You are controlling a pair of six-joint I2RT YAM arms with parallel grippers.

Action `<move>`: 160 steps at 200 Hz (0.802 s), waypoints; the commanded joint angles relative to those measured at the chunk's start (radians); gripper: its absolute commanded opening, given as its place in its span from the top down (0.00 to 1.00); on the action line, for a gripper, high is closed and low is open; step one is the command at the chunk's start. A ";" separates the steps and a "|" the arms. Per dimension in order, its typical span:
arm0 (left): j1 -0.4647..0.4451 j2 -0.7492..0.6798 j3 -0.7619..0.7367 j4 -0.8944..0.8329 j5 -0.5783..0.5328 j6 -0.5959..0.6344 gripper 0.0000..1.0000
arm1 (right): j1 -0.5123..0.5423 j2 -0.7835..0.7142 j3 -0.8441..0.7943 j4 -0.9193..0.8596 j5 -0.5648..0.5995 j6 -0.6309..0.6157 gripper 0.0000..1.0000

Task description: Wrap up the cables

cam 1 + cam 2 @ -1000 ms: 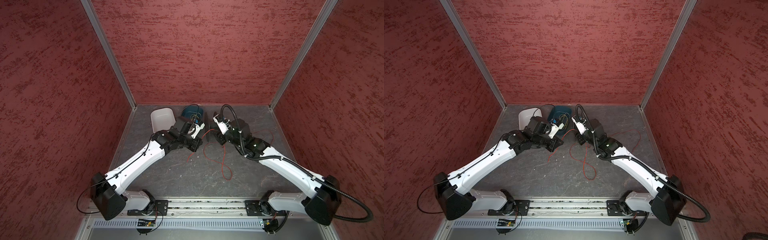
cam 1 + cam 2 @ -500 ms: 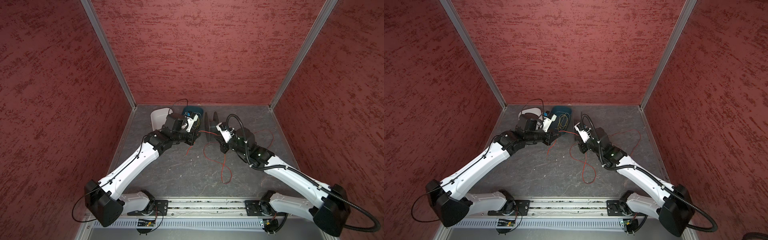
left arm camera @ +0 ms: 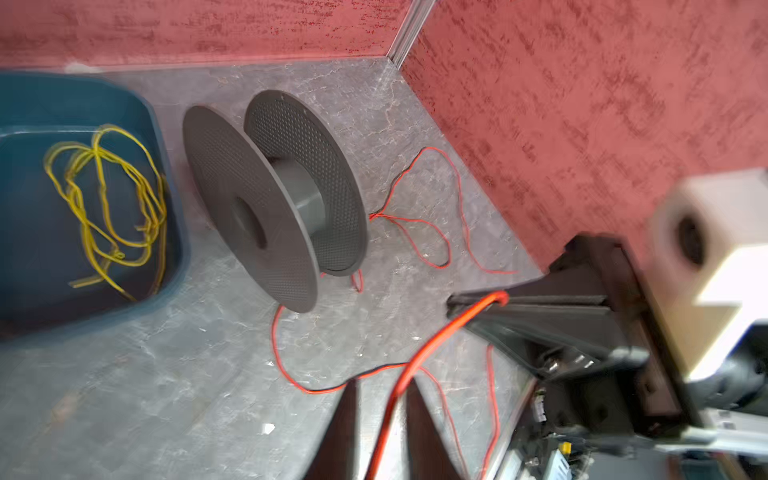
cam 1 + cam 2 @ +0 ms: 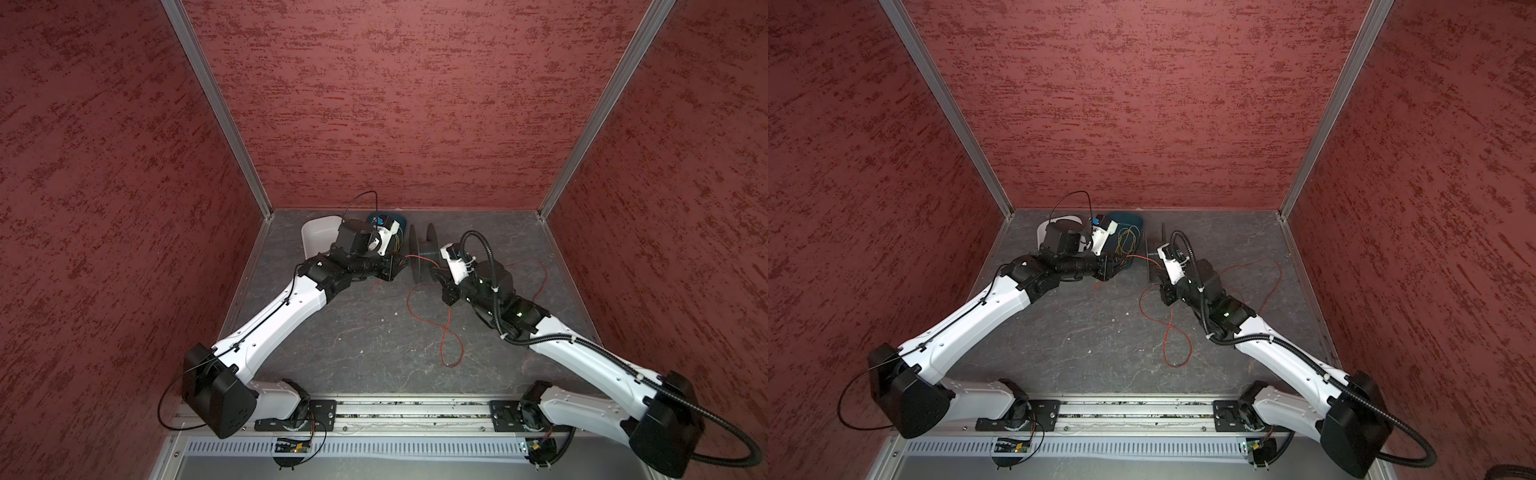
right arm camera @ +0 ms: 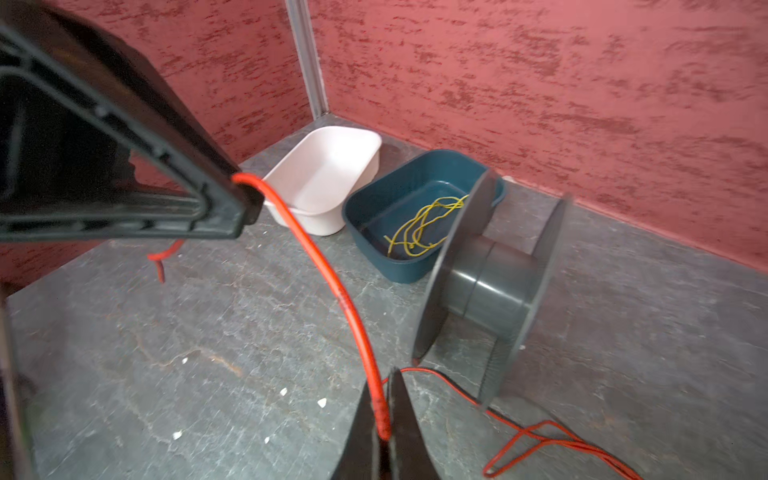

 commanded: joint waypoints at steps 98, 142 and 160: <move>0.091 0.251 0.154 0.047 0.023 -0.087 0.21 | -0.115 -0.284 -0.243 0.129 0.149 0.006 1.00; 0.046 0.400 0.304 0.001 -0.039 -0.094 0.29 | -0.127 -0.351 -0.303 0.119 0.131 0.033 1.00; 0.013 0.473 0.381 -0.044 -0.107 -0.090 0.30 | -0.127 -0.355 -0.313 0.101 0.112 0.037 1.00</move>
